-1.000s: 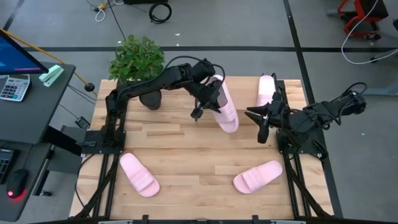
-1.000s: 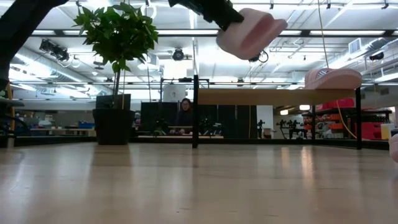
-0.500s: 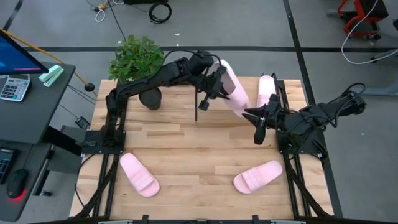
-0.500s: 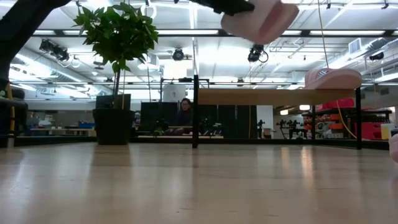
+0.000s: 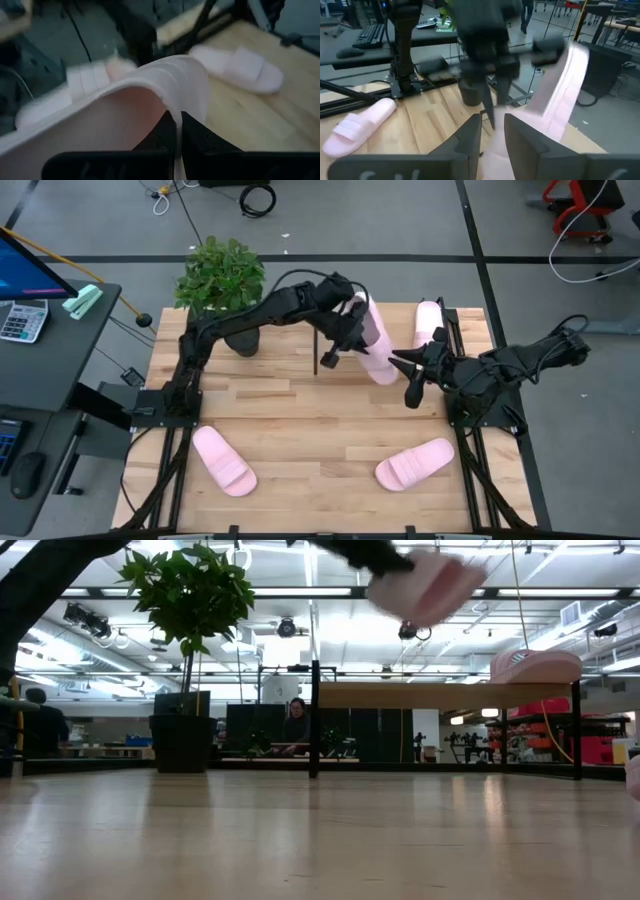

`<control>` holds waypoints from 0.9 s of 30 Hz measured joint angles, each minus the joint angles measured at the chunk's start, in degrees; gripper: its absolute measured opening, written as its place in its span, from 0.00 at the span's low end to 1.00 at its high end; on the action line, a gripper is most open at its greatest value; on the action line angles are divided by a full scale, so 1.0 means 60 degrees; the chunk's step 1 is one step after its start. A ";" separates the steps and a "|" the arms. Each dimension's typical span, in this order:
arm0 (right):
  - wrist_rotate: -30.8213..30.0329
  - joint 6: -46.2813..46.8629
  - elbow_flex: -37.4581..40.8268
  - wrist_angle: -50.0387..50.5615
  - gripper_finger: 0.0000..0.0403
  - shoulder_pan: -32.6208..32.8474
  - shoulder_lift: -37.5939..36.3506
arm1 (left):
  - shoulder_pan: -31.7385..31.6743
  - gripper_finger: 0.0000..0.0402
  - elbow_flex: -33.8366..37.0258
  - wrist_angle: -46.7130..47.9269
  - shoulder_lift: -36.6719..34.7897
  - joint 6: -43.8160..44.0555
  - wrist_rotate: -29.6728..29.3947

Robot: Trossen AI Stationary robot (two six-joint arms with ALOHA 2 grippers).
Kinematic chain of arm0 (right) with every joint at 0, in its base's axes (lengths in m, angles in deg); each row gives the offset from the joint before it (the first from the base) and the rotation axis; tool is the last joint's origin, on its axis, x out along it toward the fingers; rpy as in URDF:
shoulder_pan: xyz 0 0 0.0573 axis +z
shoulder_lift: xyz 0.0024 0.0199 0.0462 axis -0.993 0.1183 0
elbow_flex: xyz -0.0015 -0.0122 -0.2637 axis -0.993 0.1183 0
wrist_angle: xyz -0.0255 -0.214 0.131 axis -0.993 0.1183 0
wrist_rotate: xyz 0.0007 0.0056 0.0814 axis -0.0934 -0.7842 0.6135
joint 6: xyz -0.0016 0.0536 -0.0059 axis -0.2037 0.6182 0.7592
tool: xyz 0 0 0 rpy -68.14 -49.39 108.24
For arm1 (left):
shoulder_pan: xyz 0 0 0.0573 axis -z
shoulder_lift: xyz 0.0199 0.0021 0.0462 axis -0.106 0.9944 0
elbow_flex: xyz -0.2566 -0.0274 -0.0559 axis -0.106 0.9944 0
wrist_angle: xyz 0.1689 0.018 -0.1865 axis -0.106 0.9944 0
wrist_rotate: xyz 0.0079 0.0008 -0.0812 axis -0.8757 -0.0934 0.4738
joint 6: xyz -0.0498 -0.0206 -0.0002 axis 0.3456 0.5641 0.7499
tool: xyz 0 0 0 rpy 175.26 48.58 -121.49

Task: Pick and place slides into the shelf
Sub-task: Put the middle pink slide on the shelf

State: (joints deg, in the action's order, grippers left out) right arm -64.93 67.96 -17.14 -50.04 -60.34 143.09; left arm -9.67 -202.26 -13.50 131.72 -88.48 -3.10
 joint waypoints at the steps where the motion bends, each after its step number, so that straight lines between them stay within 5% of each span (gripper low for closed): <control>1: 0.0000 -0.0013 -0.0001 0.0051 0.23 0.0000 -0.0048 | 0.0088 0.03 -0.0329 -0.0153 0.0064 -0.0001 -0.0097; 8: 0.0001 -0.0011 -0.0049 0.0199 0.23 0.0281 -0.0814 | 0.0049 0.03 -0.1035 -0.2546 0.0038 0.0786 -0.2174; 13: -0.0023 -0.0540 -0.0589 0.0665 0.22 0.0745 -0.1403 | -0.0028 0.03 -0.1008 -0.3815 0.0113 0.0681 -0.4762; 24: -0.0084 -0.1670 -0.2955 0.3353 0.22 0.1137 -0.1502 | 0.0419 0.03 -0.1052 -0.3983 0.1062 0.0969 -0.4922; 27: -0.0087 -0.1667 -0.3350 0.4044 0.22 0.1137 -0.1506 | 0.0777 0.03 -0.1052 -0.4383 0.1300 0.0671 -0.6056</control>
State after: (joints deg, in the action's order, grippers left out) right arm -65.46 57.96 -37.24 -25.78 -53.52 134.05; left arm -5.01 -208.57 -39.80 139.52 -84.45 -39.44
